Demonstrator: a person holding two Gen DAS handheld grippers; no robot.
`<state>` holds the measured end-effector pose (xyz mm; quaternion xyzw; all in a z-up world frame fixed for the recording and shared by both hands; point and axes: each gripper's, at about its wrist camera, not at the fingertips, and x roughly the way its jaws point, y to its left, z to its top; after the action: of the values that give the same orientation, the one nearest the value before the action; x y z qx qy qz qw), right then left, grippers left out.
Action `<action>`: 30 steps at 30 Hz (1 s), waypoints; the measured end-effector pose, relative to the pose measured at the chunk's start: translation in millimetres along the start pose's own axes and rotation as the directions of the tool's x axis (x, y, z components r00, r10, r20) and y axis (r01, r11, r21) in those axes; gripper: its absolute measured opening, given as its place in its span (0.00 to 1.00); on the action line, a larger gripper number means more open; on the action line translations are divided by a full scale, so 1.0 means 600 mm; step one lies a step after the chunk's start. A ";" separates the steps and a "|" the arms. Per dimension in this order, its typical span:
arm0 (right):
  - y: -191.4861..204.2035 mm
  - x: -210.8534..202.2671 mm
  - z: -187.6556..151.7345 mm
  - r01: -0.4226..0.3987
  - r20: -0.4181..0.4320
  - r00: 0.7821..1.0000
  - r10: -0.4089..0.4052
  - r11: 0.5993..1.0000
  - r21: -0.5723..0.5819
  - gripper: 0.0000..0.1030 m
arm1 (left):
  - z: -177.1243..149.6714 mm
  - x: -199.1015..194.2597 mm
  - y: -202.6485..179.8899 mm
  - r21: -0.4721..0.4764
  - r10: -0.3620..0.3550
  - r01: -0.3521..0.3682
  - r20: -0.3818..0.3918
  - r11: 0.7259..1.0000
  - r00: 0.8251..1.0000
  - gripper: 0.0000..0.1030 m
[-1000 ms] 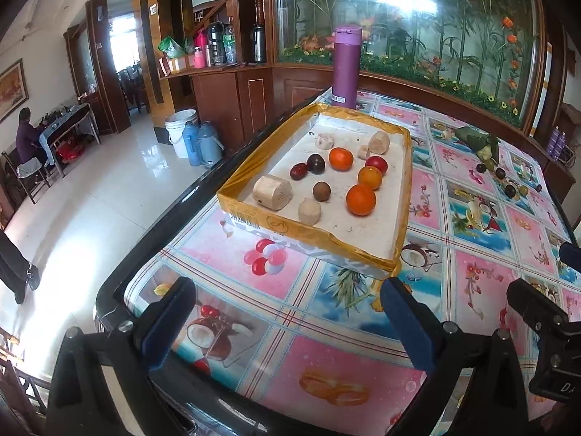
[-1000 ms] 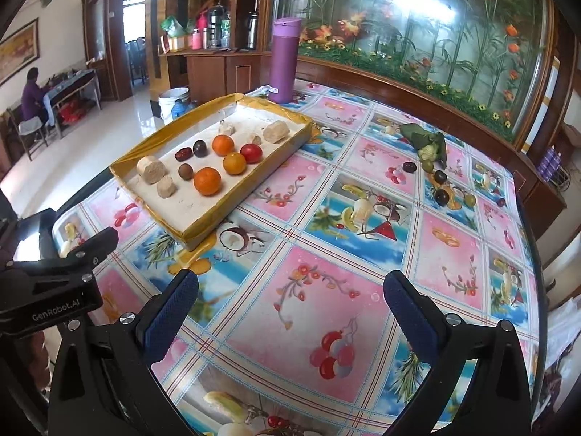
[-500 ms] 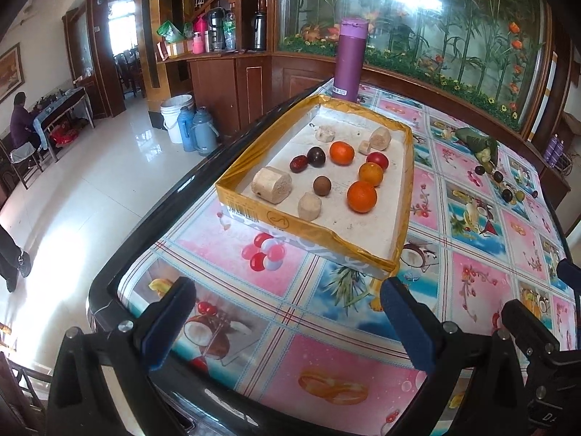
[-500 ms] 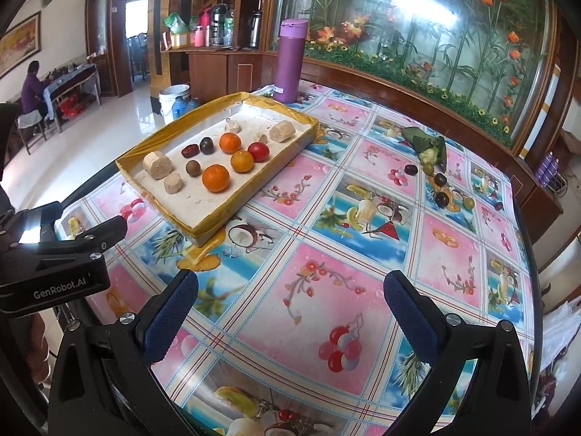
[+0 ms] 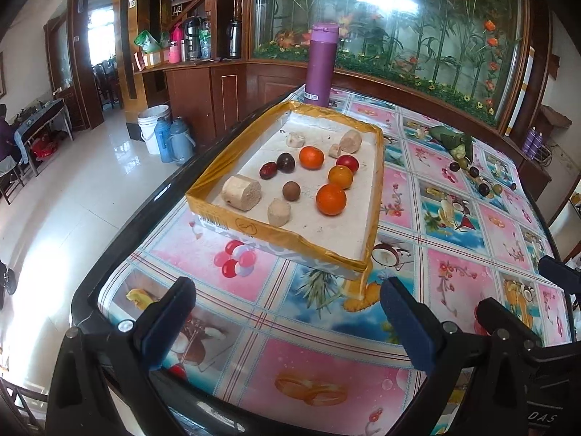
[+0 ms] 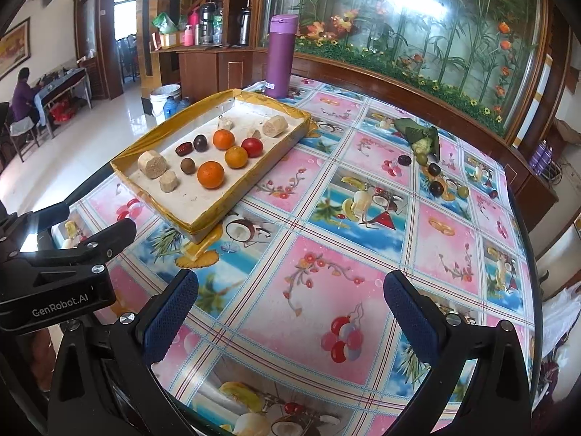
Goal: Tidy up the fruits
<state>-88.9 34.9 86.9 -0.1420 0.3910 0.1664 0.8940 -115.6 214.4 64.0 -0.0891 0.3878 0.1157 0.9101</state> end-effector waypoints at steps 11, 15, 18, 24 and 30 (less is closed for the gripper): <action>0.001 -0.001 0.000 0.015 -0.009 1.000 -0.015 1.000 0.022 1.00 | 0.005 0.007 -0.003 0.017 -0.042 0.042 0.003 0.999 0.999 1.00; 0.001 -0.001 0.001 0.024 -0.008 1.000 -0.024 0.999 0.025 1.00 | 0.007 0.004 -0.004 0.033 -0.040 0.040 0.025 0.999 0.999 1.00; 0.002 0.000 0.003 0.031 -0.007 0.999 -0.031 0.999 0.024 1.00 | 0.008 0.007 -0.003 0.039 -0.041 0.041 0.020 0.998 0.999 1.00; 0.003 0.001 0.004 0.039 -0.010 0.999 -0.038 0.999 0.023 1.00 | 0.013 0.012 0.009 0.029 -0.021 0.021 0.020 0.999 1.000 1.00; 0.003 0.001 0.004 0.039 -0.009 0.999 -0.039 0.999 0.016 1.00 | 0.013 0.015 0.011 0.033 -0.011 0.011 0.015 0.999 1.000 1.00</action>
<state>-87.4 37.4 87.7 -0.1433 0.3932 0.1454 0.8965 -106.3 224.0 62.2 -0.0753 0.3822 0.1049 0.9150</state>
